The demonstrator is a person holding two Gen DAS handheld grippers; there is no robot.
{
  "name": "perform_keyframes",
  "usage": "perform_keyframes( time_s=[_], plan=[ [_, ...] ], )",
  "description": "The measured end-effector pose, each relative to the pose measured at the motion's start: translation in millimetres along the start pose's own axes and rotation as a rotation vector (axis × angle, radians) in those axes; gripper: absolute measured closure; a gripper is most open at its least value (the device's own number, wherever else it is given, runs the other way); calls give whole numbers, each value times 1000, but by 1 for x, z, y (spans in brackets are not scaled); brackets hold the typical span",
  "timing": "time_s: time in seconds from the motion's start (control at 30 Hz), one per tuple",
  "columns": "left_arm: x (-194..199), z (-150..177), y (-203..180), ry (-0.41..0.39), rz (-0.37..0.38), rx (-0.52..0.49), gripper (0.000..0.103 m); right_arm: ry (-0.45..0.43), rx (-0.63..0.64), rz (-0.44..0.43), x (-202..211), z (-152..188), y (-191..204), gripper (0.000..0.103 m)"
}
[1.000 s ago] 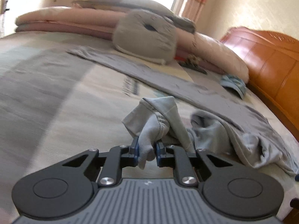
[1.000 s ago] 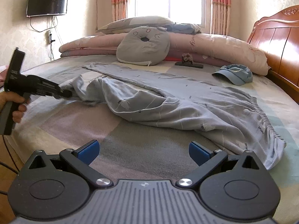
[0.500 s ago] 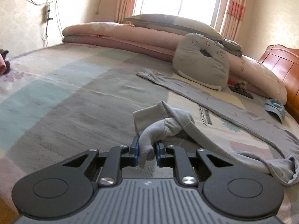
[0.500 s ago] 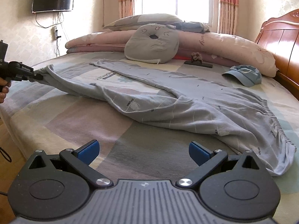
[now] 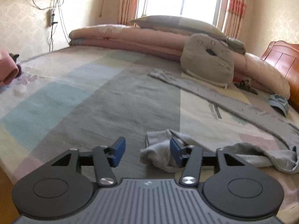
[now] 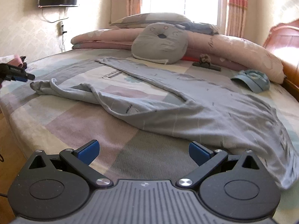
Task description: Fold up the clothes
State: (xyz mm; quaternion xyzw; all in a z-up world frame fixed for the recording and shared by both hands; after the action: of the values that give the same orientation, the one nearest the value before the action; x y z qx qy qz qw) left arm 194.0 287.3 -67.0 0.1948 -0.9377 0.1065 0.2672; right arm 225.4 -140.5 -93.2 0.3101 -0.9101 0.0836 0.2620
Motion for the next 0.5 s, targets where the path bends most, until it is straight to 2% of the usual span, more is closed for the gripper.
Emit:
perform_keyframes(
  time_s=[0.1,0.13,0.17,0.27,0.4,0.5],
  plan=[
    [3,-10,-12,-7,26,-36,40,-10,36,-12,-11,-12,4,2],
    [2,-12,-18,-5,40,-51,37,-9,55,-15,-15,-16,6,9],
    [-1,-14,-27,2,63,-69,36,-2,79,-19,-21,-20,8,20],
    [-13,-15,-58,36,134,-137,35,36,156,-16,-38,-30,16,38],
    [-31,-15,-101,91,235,-250,34,72,345,-10,-57,-42,32,40],
    [-39,-16,-127,119,311,-324,34,116,508,-43,-71,-48,47,40]
  ],
)
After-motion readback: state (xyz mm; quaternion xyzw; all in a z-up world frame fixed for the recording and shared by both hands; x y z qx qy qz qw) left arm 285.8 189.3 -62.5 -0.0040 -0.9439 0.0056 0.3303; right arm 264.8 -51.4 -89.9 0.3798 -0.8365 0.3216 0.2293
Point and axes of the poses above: each gripper's, at about its wrist camera, not at the fingertips, and x roughly against the way its jaws point, y to its left, z to its underside, the point moved 8 cm from there along -x, roughly the way its jaws point, and after that the axes turned 5 degrees about -z, right-handed, at the moved point
